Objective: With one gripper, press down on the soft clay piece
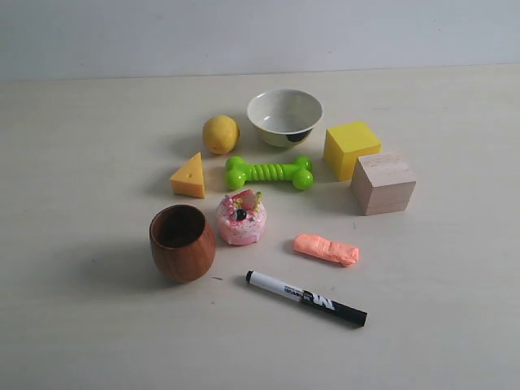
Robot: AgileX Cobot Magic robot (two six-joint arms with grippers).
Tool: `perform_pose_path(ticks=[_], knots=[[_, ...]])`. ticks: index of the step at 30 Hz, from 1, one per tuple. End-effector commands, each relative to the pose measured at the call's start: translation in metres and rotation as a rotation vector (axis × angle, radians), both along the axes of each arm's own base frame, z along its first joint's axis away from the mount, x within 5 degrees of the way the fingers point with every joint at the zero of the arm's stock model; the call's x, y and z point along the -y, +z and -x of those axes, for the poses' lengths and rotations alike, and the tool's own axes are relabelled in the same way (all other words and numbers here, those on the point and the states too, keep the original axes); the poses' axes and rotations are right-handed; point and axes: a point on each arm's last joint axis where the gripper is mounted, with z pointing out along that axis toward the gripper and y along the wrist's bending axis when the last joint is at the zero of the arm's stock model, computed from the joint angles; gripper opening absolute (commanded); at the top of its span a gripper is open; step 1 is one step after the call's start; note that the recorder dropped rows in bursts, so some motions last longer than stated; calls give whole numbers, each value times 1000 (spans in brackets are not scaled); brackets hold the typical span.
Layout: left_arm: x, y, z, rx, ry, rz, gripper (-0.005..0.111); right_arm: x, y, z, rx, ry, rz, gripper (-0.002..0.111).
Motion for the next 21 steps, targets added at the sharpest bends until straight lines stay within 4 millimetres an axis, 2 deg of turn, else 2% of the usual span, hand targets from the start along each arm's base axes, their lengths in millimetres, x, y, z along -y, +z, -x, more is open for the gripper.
perform_pose_path(ticks=[1, 7, 17, 21], knots=[[0, 2, 0, 19, 4, 3, 0, -9, -10, 7, 52, 95, 70, 0], [0, 2, 0, 19, 4, 3, 0, -13, -32, 14, 64, 137, 167, 0], [0, 2, 0, 19, 4, 3, 0, -15, -69, 19, 70, 148, 157, 0], [0, 2, 0, 19, 4, 3, 0, -17, -75, 21, 77, 188, 162, 0]])
